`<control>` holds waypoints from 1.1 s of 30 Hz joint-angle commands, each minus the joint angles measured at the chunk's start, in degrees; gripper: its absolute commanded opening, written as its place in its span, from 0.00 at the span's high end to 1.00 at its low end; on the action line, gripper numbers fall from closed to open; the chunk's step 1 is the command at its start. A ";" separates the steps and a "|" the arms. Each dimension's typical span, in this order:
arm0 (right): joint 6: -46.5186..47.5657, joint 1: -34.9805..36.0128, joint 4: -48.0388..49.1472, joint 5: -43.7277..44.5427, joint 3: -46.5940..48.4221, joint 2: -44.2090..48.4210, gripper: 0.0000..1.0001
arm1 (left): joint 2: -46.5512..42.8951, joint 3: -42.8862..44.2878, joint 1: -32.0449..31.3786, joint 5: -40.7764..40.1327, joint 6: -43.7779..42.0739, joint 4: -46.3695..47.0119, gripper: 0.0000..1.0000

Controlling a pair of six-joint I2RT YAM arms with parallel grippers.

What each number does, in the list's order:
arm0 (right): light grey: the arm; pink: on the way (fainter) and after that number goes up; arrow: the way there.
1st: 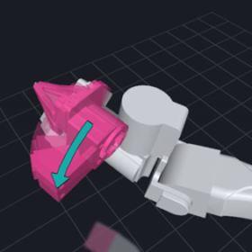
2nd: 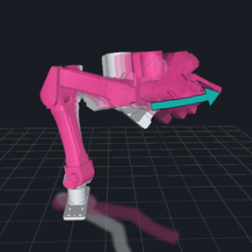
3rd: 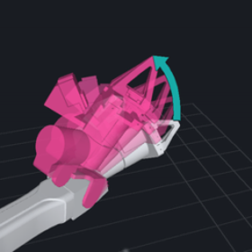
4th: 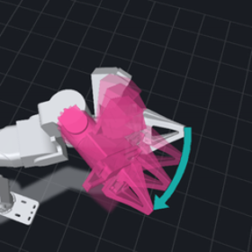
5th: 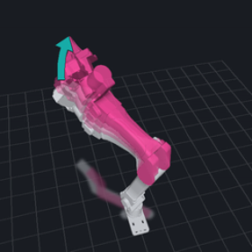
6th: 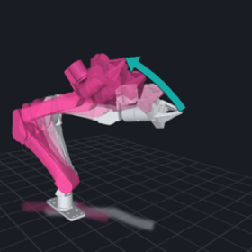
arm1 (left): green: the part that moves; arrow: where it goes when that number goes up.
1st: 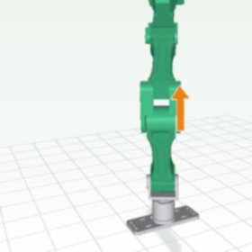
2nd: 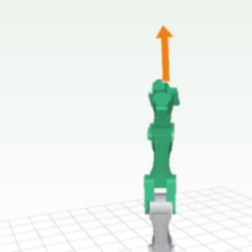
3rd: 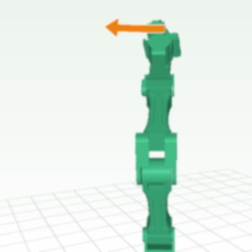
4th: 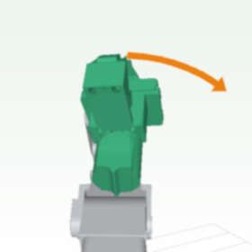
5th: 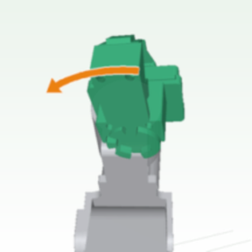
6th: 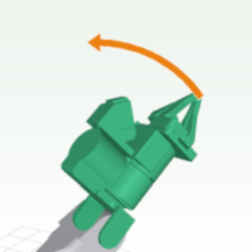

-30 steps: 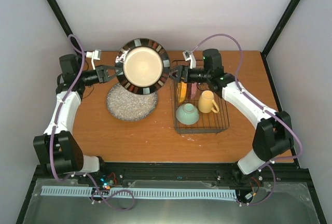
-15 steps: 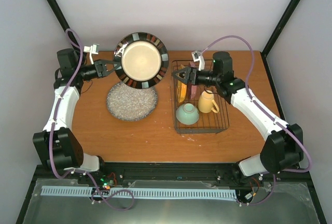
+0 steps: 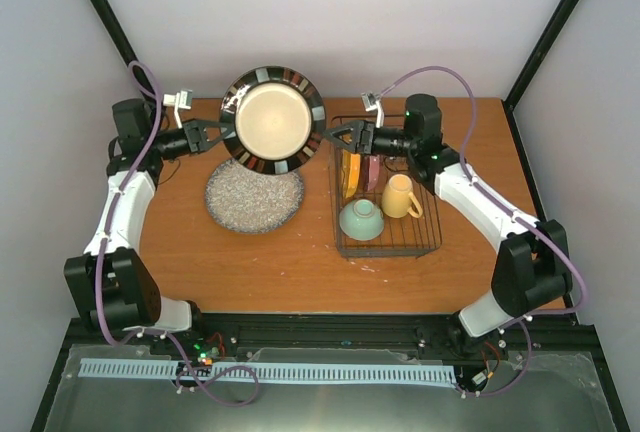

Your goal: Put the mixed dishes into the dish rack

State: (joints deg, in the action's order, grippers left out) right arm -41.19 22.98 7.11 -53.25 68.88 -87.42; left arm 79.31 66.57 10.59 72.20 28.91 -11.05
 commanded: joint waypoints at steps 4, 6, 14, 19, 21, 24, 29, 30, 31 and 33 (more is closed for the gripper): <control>-3.06 3.49 5.16 -2.55 5.60 -4.56 0.22 | -4.60 -1.26 -0.97 4.05 5.09 9.45 0.99; -2.99 5.24 5.10 -2.41 7.70 -6.18 0.22 | -5.00 -1.70 -1.50 3.83 5.11 9.52 0.99; -4.44 9.96 6.76 -3.35 14.41 -12.71 0.55 | -5.93 -2.47 -3.87 2.61 5.90 10.15 0.99; -4.87 10.78 9.40 -3.14 13.58 -12.36 0.97 | -5.46 -2.24 -4.26 2.24 5.62 9.93 0.99; -3.56 10.81 8.11 -2.32 13.06 -11.20 0.97 | -5.27 -2.07 -4.34 1.86 5.15 9.43 0.99; -2.83 10.77 6.79 -1.58 12.98 -10.36 0.97 | -4.77 -1.92 -4.43 1.43 4.98 9.39 0.99; -3.15 10.30 5.99 1.65 11.84 -8.73 0.97 | -3.86 -0.36 -4.44 -2.39 0.76 4.25 0.76; -3.18 10.05 5.91 2.17 11.33 -8.30 0.97 | -3.77 0.15 -4.44 -4.04 -0.90 1.44 0.68; -3.14 9.72 5.35 2.76 11.09 -8.00 0.97 | -3.68 0.62 -4.44 -5.68 -2.31 -0.65 0.63; -3.40 9.06 5.15 3.95 10.09 -7.36 0.97 | -3.75 1.83 -4.44 -10.49 -5.06 -4.44 0.46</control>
State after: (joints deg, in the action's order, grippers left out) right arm -44.34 31.59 8.60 -48.93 79.59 -99.42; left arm 75.64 63.90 6.87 67.37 30.39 -8.84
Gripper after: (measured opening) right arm 0.107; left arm 0.422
